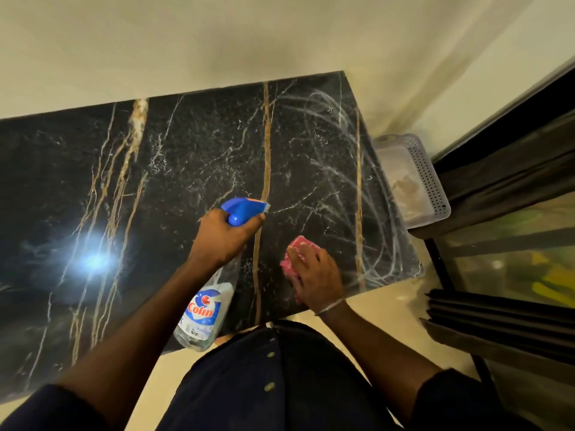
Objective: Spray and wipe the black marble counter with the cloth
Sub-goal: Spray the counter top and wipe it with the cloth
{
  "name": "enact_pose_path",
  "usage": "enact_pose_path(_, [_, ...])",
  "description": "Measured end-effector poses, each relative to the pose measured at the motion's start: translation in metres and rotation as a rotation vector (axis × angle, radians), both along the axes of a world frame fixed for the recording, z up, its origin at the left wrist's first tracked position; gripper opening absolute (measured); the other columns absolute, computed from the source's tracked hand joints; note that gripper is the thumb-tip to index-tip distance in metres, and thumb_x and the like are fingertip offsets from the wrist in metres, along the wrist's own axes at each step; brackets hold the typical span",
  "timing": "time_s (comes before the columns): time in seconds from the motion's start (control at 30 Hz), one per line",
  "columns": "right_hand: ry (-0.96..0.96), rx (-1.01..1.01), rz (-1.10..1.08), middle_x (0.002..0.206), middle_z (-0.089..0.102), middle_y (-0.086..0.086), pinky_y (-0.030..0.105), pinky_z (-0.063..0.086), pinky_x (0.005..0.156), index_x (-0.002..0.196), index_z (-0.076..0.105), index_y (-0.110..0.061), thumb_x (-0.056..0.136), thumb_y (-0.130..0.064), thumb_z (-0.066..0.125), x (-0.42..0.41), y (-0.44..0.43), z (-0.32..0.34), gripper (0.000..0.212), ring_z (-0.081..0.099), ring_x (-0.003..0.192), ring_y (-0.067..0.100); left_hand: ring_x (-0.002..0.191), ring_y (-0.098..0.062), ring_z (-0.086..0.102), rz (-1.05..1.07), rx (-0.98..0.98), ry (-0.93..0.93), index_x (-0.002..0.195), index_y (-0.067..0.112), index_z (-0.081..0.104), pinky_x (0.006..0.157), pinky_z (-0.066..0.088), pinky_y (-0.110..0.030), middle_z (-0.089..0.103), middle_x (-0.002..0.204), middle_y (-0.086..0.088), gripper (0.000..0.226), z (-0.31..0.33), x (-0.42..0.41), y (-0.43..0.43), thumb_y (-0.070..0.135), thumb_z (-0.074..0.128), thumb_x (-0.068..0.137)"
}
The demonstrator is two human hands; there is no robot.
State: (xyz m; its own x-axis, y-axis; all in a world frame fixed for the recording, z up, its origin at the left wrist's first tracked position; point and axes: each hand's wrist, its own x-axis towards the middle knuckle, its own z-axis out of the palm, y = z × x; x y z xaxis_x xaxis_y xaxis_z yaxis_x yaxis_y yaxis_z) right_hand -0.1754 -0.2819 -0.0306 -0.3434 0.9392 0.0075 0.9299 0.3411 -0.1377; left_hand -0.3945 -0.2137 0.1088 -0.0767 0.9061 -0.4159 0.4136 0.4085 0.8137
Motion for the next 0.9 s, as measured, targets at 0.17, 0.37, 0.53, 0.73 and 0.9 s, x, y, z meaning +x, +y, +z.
enact_pose_path(0.17, [0.029, 0.001, 0.335, 0.134, 0.056, 0.01, 0.043, 0.052, 0.086, 0.135, 0.056, -0.02, 0.091, -0.045, 0.049, -0.037, 0.046, 0.0, 0.051, 0.056, 0.107, 0.032, 0.049, 0.005, 0.058, 0.127, 0.042, 0.063, 0.076, 0.027, 0.063, 0.048, 0.043, -0.007, 0.064, 0.063, 0.004, 0.018, 0.006, 0.009, 0.0, 0.033, 0.075, 0.086])
enact_pose_path(0.37, [0.031, -0.107, 0.384, 0.14, 0.055, 0.0, 0.044, 0.047, 0.089, 0.135, 0.056, -0.032, 0.086, -0.041, 0.048, -0.042, 0.097, 0.006, 0.051, 0.05, 0.113, 0.029, 0.042, -0.001, 0.055, 0.256, 0.028, 0.061, 0.075, 0.027, 0.063, 0.042, 0.042, -0.011, 0.06, 0.047, 0.011, 0.018, 0.009, 0.004, -0.005, 0.033, 0.076, 0.085])
enact_pose_path(0.53, [0.014, -0.194, 0.303, 0.144, 0.051, 0.001, 0.051, 0.045, 0.097, 0.137, 0.054, -0.035, 0.073, -0.018, 0.074, -0.057, 0.145, 0.016, 0.069, 0.047, 0.125, 0.033, 0.041, -0.005, 0.056, 0.29, 0.009, 0.086, 0.078, 0.026, 0.064, 0.044, 0.046, -0.016, 0.061, 0.05, 0.003, 0.016, 0.006, 0.002, -0.008, 0.034, 0.076, 0.085])
enact_pose_path(0.73, [-0.027, -0.209, 0.34, 0.152, 0.042, -0.001, 0.049, 0.029, 0.111, 0.142, 0.048, -0.035, 0.079, -0.014, 0.071, -0.059, 0.159, 0.027, 0.07, 0.036, 0.137, 0.031, 0.044, -0.008, 0.059, 0.339, -0.024, 0.089, 0.089, 0.021, 0.066, 0.047, 0.049, -0.02, 0.066, 0.058, -0.005, 0.018, 0.002, -0.003, -0.004, 0.037, 0.074, 0.086])
enact_pose_path(0.9, [-0.018, -0.249, 0.385, 0.148, 0.044, -0.002, 0.061, 0.034, 0.107, 0.138, 0.049, -0.037, 0.074, -0.015, 0.074, -0.033, 0.121, 0.021, 0.071, 0.039, 0.134, 0.039, 0.042, -0.006, 0.059, 0.374, -0.037, 0.071, 0.082, 0.02, 0.066, 0.046, 0.046, -0.016, 0.064, 0.055, 0.0, 0.018, -0.003, -0.001, 0.01, 0.036, 0.075, 0.086])
